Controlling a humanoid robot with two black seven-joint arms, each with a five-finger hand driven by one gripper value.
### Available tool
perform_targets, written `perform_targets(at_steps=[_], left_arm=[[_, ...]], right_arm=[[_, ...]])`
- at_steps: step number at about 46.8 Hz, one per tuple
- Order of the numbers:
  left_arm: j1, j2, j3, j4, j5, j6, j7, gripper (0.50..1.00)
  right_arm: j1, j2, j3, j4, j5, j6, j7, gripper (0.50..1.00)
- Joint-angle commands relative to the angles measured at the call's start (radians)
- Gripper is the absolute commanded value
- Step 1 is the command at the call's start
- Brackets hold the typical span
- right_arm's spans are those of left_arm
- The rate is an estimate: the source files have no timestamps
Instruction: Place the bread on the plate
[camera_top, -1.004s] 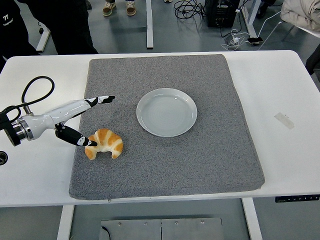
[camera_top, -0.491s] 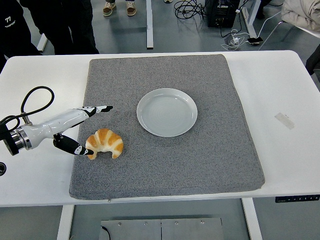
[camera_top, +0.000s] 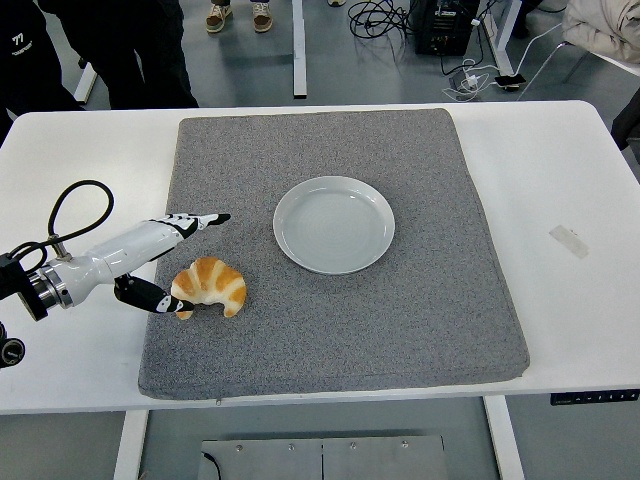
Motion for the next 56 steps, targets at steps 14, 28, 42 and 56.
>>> perform_targets(at_steps=[14,28,42,56], left_arm=[[0.039,-0.036,0.000,0.037,-0.003,0.053,0.000,0.983],[0.066,-0.072,0.000,0.074,-0.003,0.053,0.000,0.983],[0.077,-0.099,0.000,0.098,-0.003,0.053,0.000,0.949],[0.077,-0.112,-0.019,0.121,-0.011,0.053,-0.002,0.874]], right_arm=[[0.000,0.000,0.000,0.000,0.000,0.000,0.000,1.000],[0.000,0.000,0.000,0.000,0.000,0.000,0.000,1.000],[0.000,0.000,0.000,0.000,0.000,0.000,0.000,1.000],[0.000,0.000,0.000,0.000,0.000,0.000,0.000,1.000]])
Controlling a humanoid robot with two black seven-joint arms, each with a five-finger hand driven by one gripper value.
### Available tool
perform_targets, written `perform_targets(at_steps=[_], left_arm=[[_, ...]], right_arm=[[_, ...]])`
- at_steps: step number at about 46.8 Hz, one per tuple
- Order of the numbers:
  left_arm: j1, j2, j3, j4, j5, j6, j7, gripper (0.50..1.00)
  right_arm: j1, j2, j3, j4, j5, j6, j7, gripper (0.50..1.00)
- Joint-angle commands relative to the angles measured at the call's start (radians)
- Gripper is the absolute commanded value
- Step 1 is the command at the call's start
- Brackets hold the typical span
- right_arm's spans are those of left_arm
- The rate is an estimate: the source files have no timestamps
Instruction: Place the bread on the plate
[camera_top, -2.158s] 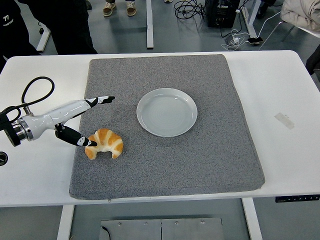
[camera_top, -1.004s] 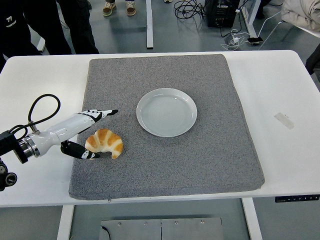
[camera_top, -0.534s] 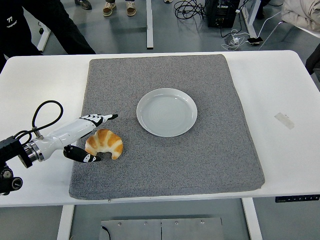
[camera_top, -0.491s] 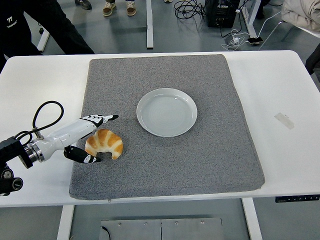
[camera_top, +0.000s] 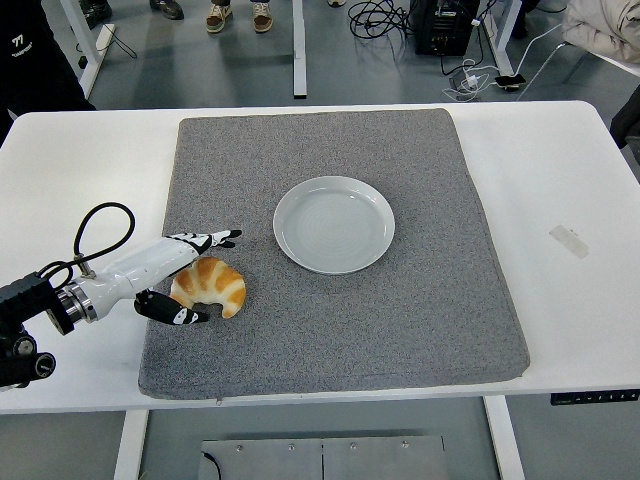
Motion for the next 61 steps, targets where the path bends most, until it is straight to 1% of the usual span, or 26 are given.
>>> perform_targets(at_steps=[1,3,9,13,16,22,28,30,33,37,46,51,61], left_arm=[[0.000,0.001,-0.009,0.000,-0.005,0.000,-0.001,0.866],[0.000,0.000,-0.018,0.002,-0.005,0.000,-0.001,0.854],[0.000,0.000,-0.032,0.002,-0.003,0.000,-0.001,0.843],[0.001,-0.006,-0.031,0.003,0.003,0.000,-0.001,0.846],[0.001,-0.011,-0.026,0.011,0.005,0.000,-0.001,0.864],[0.005,-0.020,-0.020,0.028,0.006,0.000,-0.001,0.871],[0.015,-0.023,-0.018,0.032,0.008,0.000,-0.001,0.871],[0.017,-0.023,-0.018,0.034,0.008,0.000,-0.002,0.863],[0.018,-0.023,-0.018,0.034,0.008,0.000,-0.004,0.815],[0.018,-0.025,-0.018,0.034,0.017,0.000,-0.007,0.718],[0.014,-0.023,-0.029,0.034,0.028,0.000,-0.007,0.590],[0.014,-0.022,-0.029,0.034,0.028,0.000,-0.007,0.500],[0.014,-0.022,-0.028,0.034,0.028,0.000,-0.010,0.500]], right_arm=[[0.000,0.000,0.000,0.000,0.000,0.000,0.000,1.000],[0.000,0.000,0.000,0.000,0.000,0.000,0.000,1.000],[0.000,0.000,0.000,0.000,0.000,0.000,0.000,1.000],[0.000,0.000,0.000,0.000,0.000,0.000,0.000,1.000],[0.000,0.000,0.000,0.000,0.000,0.000,0.000,1.000],[0.000,0.000,0.000,0.000,0.000,0.000,0.000,1.000],[0.000,0.000,0.000,0.000,0.000,0.000,0.000,1.000],[0.000,0.000,0.000,0.000,0.000,0.000,0.000,1.000],[0.000,0.000,0.000,0.000,0.000,0.000,0.000,1.000],[0.000,0.000,0.000,0.000,0.000,0.000,0.000,1.000],[0.000,0.000,0.000,0.000,0.000,0.000,0.000,1.000],[0.000,0.000,0.000,0.000,0.000,0.000,0.000,1.000],[0.000,0.000,0.000,0.000,0.000,0.000,0.000,1.000]])
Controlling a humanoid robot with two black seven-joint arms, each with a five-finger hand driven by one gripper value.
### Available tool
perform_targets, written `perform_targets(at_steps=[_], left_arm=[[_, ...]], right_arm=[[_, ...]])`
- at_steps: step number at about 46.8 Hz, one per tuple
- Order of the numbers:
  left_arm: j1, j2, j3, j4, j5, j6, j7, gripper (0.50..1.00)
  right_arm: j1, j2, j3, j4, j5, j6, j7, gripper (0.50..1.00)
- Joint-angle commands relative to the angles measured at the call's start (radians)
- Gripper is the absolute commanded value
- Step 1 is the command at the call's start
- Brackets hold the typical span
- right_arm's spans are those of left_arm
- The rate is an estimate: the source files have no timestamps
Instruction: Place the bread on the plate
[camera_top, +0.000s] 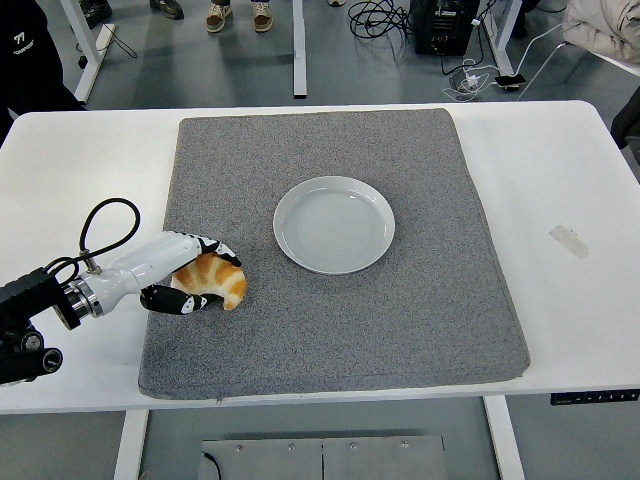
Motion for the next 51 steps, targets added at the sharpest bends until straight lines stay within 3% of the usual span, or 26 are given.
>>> perform_targets(at_steps=[1,7,18,40,45,51], left_arm=[[0.000,0.000,0.003,0.000,0.001,0.000,-0.005,0.500],[-0.002,0.001,0.005,0.000,0.001,0.000,-0.043,0.500],[-0.011,0.009,-0.035,-0.002,0.001,0.000,-0.063,0.500],[-0.147,0.029,-0.103,0.003,0.073,0.000,-0.060,0.500],[-0.169,0.006,-0.106,0.041,0.071,0.000,-0.055,0.500],[-0.190,-0.086,-0.101,0.148,0.054,0.000,-0.051,0.500]], right_arm=[[0.000,0.000,0.000,0.000,0.000,0.000,0.000,1.000],[0.000,0.000,0.000,0.000,0.000,0.000,0.000,1.000],[0.000,0.000,0.000,0.000,0.000,0.000,0.000,1.000],[0.000,0.000,0.000,0.000,0.000,0.000,0.000,1.000],[0.000,0.000,0.000,0.000,0.000,0.000,0.000,1.000],[0.000,0.000,0.000,0.000,0.000,0.000,0.000,1.000]])
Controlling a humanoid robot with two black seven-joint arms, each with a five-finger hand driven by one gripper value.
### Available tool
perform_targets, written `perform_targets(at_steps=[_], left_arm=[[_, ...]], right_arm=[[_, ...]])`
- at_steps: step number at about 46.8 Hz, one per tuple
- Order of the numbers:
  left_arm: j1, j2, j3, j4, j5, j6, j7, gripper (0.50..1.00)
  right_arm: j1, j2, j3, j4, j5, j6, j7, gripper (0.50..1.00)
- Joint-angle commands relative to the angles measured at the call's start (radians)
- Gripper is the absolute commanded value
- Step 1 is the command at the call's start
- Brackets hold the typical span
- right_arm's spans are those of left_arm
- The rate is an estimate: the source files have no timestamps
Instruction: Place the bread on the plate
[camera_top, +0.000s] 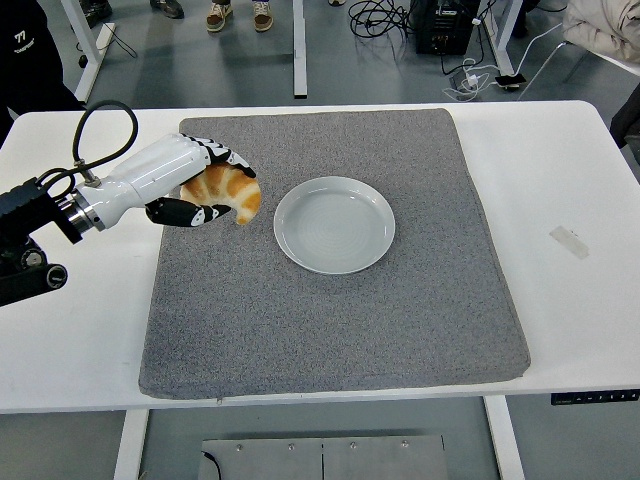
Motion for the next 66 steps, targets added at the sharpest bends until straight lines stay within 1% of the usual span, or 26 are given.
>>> perform_targets(at_steps=[1,6,15,18,26,30,35,42,45,51,59,66], left_arm=[[-0.009,-0.057,0.002,0.076,-0.011,0.000,0.001,0.500],[-0.007,-0.122,0.002,0.163,-0.018,0.000,0.000,0.500],[-0.007,-0.181,0.003,0.185,-0.037,0.000,0.000,0.500],[-0.007,-0.215,0.003,0.200,-0.037,0.000,0.001,0.500],[-0.003,-0.307,0.007,0.281,-0.038,0.000,0.001,0.500],[0.000,-0.329,0.007,0.295,-0.037,0.000,0.001,0.500],[0.004,-0.366,0.008,0.324,-0.035,-0.020,0.003,0.500],[0.020,-0.410,0.013,0.370,-0.029,-0.069,0.003,0.500],[0.025,-0.424,0.013,0.387,-0.029,-0.079,0.003,0.500],[0.039,-0.444,0.014,0.416,-0.025,-0.080,0.003,0.500],[0.065,-0.490,0.014,0.482,-0.026,-0.080,0.000,0.500],[0.088,-0.517,0.014,0.509,-0.028,-0.079,-0.002,0.500]], right_arm=[[0.000,0.000,0.000,0.000,0.000,0.000,0.000,1.000],[0.000,0.000,0.000,0.000,0.000,0.000,0.000,1.000],[0.000,0.000,0.000,0.000,0.000,0.000,0.000,1.000],[0.000,0.000,0.000,0.000,0.000,0.000,0.000,1.000],[0.000,0.000,0.000,0.000,0.000,0.000,0.000,1.000],[0.000,0.000,0.000,0.000,0.000,0.000,0.000,1.000],[0.000,0.000,0.000,0.000,0.000,0.000,0.000,1.000],[0.000,0.000,0.000,0.000,0.000,0.000,0.000,1.000],[0.000,0.000,0.000,0.000,0.000,0.000,0.000,1.000],[0.000,0.000,0.000,0.000,0.000,0.000,0.000,1.000],[0.000,0.000,0.000,0.000,0.000,0.000,0.000,1.000],[0.000,0.000,0.000,0.000,0.000,0.000,0.000,1.000]])
